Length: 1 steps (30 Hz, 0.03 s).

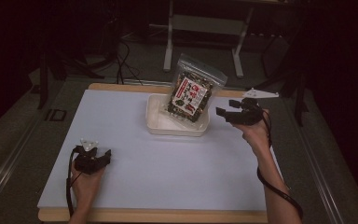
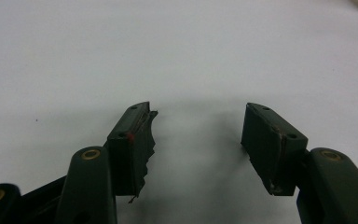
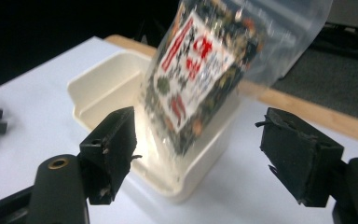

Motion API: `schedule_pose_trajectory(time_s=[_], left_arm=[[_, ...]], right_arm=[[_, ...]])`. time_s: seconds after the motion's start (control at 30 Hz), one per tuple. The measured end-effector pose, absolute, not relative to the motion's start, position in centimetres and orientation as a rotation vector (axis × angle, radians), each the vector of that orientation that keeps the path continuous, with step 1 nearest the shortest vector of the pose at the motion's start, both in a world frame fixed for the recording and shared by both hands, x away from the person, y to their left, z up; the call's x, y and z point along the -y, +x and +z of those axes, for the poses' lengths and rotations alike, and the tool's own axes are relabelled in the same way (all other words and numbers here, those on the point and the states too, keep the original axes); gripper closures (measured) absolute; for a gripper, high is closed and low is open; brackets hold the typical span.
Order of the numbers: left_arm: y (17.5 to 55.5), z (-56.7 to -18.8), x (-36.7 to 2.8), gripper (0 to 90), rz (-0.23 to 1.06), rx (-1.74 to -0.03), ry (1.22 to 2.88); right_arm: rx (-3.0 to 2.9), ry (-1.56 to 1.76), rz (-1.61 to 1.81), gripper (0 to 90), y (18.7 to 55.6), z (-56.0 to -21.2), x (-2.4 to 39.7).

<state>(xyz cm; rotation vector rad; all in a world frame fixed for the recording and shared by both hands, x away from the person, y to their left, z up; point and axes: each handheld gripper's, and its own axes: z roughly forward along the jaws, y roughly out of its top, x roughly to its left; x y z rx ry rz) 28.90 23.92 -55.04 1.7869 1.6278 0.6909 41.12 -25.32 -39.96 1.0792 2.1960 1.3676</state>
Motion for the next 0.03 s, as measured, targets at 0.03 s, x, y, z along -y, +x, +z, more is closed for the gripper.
schedule_pose_trajectory(time_s=[0.03], left_arm=[[28.90,-55.04,-23.92,42.6,0.691,-1.628,1.787]], right_arm=[[-2.207,1.081,1.360,26.0,40.89,-40.32,25.47]])
